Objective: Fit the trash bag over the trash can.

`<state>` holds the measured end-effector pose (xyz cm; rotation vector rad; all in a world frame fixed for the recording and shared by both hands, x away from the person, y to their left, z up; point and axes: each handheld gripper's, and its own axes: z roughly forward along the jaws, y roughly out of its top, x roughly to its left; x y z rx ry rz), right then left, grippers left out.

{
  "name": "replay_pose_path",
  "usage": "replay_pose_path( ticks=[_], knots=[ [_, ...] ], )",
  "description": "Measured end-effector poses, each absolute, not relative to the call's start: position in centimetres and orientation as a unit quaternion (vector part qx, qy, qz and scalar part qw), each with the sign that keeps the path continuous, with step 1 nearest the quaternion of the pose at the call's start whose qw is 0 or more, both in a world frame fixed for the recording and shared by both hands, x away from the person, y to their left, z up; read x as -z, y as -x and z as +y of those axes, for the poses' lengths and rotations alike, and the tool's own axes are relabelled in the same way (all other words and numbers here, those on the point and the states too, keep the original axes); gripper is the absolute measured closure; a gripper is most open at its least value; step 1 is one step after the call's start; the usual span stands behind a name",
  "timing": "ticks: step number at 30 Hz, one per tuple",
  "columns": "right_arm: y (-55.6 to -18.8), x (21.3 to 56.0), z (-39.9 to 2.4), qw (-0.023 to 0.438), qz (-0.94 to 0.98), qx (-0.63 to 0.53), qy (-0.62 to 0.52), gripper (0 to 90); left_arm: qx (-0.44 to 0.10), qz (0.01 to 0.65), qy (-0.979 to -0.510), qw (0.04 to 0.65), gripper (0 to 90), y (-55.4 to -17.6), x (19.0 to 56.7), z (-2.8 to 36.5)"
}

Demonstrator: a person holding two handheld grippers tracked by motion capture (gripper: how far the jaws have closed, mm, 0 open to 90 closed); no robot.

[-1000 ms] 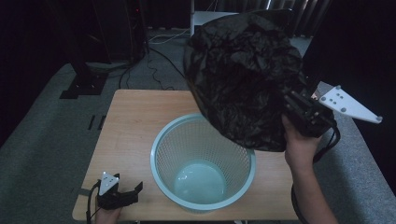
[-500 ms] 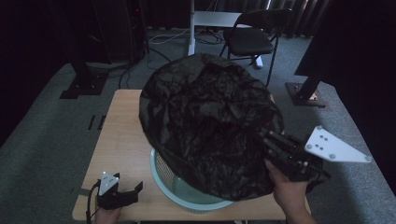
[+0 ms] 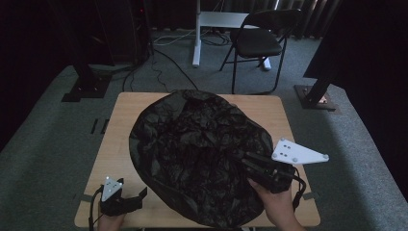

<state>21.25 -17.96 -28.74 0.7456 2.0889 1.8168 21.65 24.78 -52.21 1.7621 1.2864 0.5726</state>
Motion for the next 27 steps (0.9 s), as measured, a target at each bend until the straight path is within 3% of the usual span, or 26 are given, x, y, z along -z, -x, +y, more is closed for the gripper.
replay_pose_path(
  ticks=[15, 17, 20, 27],
  knots=[
    [-21.0, 28.5, -18.6, 0.089, 0.710, -0.651, -0.253, 88.5, -0.228, 0.516, -0.707, 0.427, 1.1, -21.7, 52.3, 24.7],
    [-20.7, 28.0, -18.9, 0.055, 0.697, -0.671, -0.246, 88.5, -0.228, 0.516, -0.706, 0.427, 1.1, -21.7, 52.3, 24.7],
    [-20.3, 27.6, -19.2, 0.050, 0.691, -0.680, -0.239, 88.4, -0.228, 0.516, -0.706, 0.428, 1.1, -21.7, 52.3, 24.8],
    [-20.9, 28.0, -18.6, 0.088, 0.723, -0.638, -0.251, 86.0, -0.227, 0.516, -0.706, 0.428, 1.1, -21.8, 52.3, 24.7]
  ],
)
